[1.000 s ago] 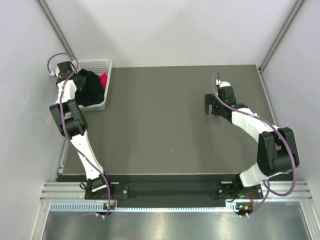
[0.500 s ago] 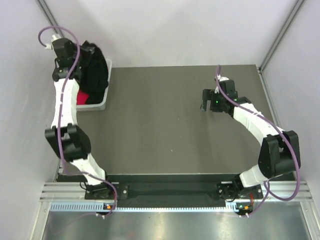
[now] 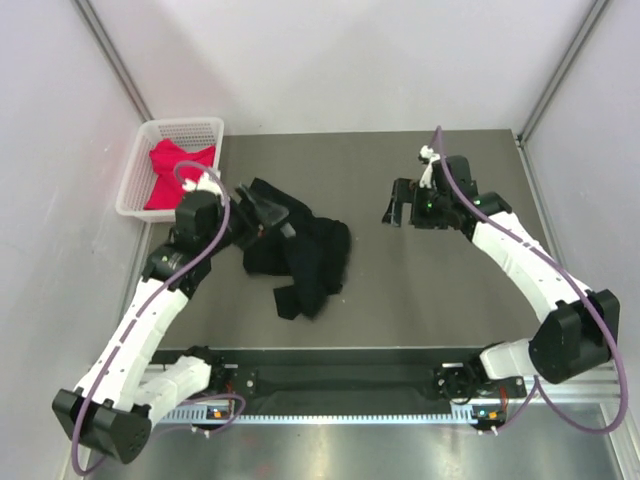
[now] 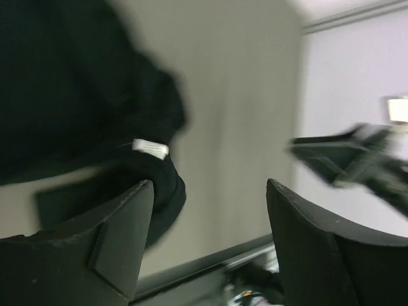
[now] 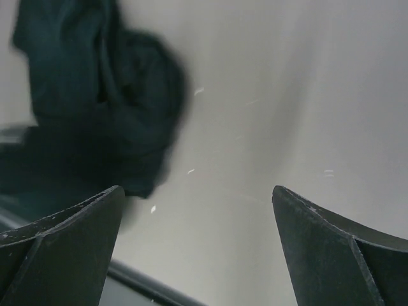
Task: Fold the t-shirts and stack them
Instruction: Move the tshirt to the center of the board
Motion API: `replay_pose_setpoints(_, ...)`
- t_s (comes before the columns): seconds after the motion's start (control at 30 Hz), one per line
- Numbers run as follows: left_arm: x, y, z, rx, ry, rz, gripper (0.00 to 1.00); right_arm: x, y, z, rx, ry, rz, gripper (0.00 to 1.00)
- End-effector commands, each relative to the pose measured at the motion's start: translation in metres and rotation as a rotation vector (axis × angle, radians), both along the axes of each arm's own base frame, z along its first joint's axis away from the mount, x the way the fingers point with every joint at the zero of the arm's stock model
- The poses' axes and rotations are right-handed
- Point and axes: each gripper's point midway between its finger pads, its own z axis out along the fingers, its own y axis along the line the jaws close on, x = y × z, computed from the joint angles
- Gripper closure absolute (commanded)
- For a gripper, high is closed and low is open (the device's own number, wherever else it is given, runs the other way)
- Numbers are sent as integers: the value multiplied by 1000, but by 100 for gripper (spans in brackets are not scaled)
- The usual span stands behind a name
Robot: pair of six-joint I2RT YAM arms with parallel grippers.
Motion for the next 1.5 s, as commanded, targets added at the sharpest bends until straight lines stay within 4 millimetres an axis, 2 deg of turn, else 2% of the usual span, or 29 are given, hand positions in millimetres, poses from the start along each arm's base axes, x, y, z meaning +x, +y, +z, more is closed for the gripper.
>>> replay_pose_setpoints(0.0,-34,37,-32,147,80,100,25,-35,37,2,42,20,156,0)
replay_pose_setpoints(0.07,-38,53,-40,222,89,146,28,-48,51,-10,46,50,203,0)
replay_pose_setpoints(0.17,-50,57,-67,275,157,120,31,-70,95,-22,86,79,338,7)
replay_pose_setpoints(0.2,-52,56,-74,279,176,111,31,-74,104,-26,88,93,361,10)
replay_pose_setpoints(0.23,-55,55,-88,285,206,101,32,-77,114,-35,83,125,378,18)
replay_pose_setpoints(0.3,-60,45,-103,270,247,37,33,-88,137,-36,86,130,439,28)
replay_pose_setpoints(0.33,-63,44,-116,279,284,27,33,-91,145,-47,79,165,448,33)
replay_pose_setpoints(0.37,-63,40,-125,272,307,4,32,-97,156,-48,88,174,479,33)
replay_pose_setpoints(0.57,-46,19,-168,267,423,-89,23,-89,182,-71,97,242,475,24)
replay_pose_setpoints(0.6,-42,14,-170,253,430,-107,23,-90,183,-84,84,282,477,23)
replay_pose_setpoints(0.63,-39,10,-171,249,441,-118,23,-91,184,-88,78,298,473,23)
replay_pose_setpoints(0.67,-37,8,-182,259,487,-131,23,-90,184,-92,72,311,468,25)
replay_pose_setpoints(0.73,-35,5,-184,263,513,-150,25,-91,182,-105,52,330,458,30)
replay_pose_setpoints(0.8,-36,6,-187,272,527,-154,27,-88,179,-107,43,322,453,36)
replay_pose_setpoints(0.9,-39,5,-184,257,503,-155,28,-87,169,-110,33,328,444,69)
replay_pose_setpoints(0.93,-41,6,-188,253,504,-152,28,-86,167,-107,39,317,446,86)
replay_pose_setpoints(0.97,-43,6,-188,245,500,-150,28,-90,160,-112,30,332,439,95)
replay_pose_setpoints(1.0,-45,6,-189,234,506,-142,28,-87,150,-104,36,322,420,100)
replay_pose_setpoints(1.07,-50,5,-192,213,511,-137,29,-93,129,-108,13,331,398,100)
replay_pose_setpoints(1.1,-50,3,-192,190,512,-129,29,-89,113,-98,0,301,362,100)
replay_pose_setpoints(1.13,-52,3,-195,180,518,-128,30,-95,98,-104,-25,312,343,100)
replay_pose_setpoints(1.17,-50,-2,-188,150,490,-143,30,-97,86,-101,-40,307,325,100)
replay_pose_setpoints(1.2,-49,-5,-186,132,480,-149,30,-92,69,-89,-49,268,283,100)
replay_pose_setpoints(1.27,-46,-11,-178,121,439,-179,33,-103,43,-87,-94,284,259,100)
replay_pose_setpoints(1.3,-44,-15,-173,149,394,-214,32,-100,30,-74,-92,241,228,100)
replay_pose_setpoints(1.37,-36,-22,-158,189,329,-250,31,-104,9,-68,-135,229,201,96)
replay_pose_setpoints(1.4,-36,-23,-157,237,317,-271,30,-97,-8,-61,-164,193,145,92)
replay_pose_setpoints(1.43,-30,-26,-145,250,288,-277,29,-92,-17,-57,-178,175,113,83)
replay_pose_setpoints(1.47,-28,-28,-148,268,301,-286,29,-83,-33,-55,-180,167,49,78)
